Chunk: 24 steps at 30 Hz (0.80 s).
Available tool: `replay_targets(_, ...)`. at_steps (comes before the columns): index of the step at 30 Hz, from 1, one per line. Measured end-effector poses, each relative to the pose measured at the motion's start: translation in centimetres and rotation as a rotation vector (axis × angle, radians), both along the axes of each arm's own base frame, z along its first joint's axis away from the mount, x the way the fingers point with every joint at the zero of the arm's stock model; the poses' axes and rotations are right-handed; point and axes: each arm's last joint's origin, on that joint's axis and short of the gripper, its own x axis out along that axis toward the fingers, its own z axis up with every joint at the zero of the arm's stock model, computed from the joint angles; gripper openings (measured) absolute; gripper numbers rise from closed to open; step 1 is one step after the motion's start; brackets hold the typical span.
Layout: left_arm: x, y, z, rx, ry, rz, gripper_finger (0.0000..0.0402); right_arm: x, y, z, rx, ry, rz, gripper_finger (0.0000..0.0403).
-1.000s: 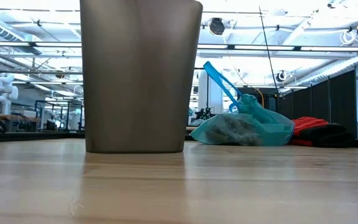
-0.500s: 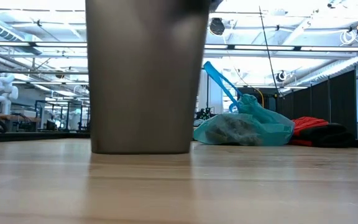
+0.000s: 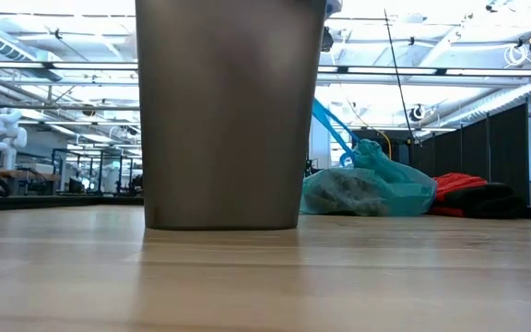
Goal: Place trash/remove bag and relplace
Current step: Insert the pink trash bag into the black trash bin
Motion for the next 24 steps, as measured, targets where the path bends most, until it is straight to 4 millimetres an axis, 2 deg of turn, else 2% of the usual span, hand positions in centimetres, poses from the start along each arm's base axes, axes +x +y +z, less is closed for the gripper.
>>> replay_targets(8,-0.9,-0.4,-0.7,0.025,-0.010,0.087,0.0000,-1.8,3.2,3.5,0.016,-0.016,0.057,0.0011)
replay_targets(14,-1.3,0.0,-1.3,0.017,0.011,0.109,0.0000,-3.7,6.6,5.6,-0.165,-0.131,-0.039,0.0040)
replay_targets(20,-1.6,0.3,-1.9,-0.013,0.016,0.134,0.0000,-5.2,9.2,6.5,-0.367,-0.261,-0.192,0.0099)
replay_targets(24,-1.6,0.3,-1.9,-0.021,0.010,0.136,0.0000,-5.0,9.4,7.5,-0.410,-0.349,-0.279,0.0156)
